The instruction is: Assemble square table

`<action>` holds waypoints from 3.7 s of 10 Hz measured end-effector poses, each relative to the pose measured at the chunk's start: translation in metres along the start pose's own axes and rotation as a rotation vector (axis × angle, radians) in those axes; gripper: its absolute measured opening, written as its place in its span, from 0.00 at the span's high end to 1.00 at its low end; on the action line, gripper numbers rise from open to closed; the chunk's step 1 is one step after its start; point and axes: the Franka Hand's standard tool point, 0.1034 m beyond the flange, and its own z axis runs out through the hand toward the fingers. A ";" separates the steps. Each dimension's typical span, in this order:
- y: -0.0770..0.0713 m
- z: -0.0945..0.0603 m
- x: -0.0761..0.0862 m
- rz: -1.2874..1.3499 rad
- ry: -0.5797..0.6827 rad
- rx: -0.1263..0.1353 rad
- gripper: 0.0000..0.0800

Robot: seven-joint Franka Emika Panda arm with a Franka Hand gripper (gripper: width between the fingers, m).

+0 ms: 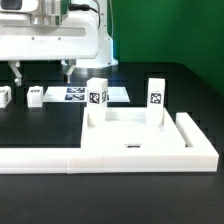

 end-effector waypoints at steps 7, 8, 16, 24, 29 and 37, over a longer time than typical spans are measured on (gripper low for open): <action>0.013 0.014 -0.037 0.079 -0.031 0.020 0.19; 0.013 0.014 -0.037 0.078 -0.032 0.021 0.19; 0.010 0.027 -0.082 0.164 -0.099 0.046 0.19; -0.002 0.038 -0.109 0.271 -0.149 0.061 0.19; -0.014 0.041 -0.113 0.291 -0.232 0.094 0.19; -0.036 0.044 -0.116 0.199 -0.730 0.252 0.19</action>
Offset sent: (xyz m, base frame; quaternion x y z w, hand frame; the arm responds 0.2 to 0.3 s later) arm -0.0368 -0.0239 -0.0079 -0.0020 -0.0317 0.0822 0.9961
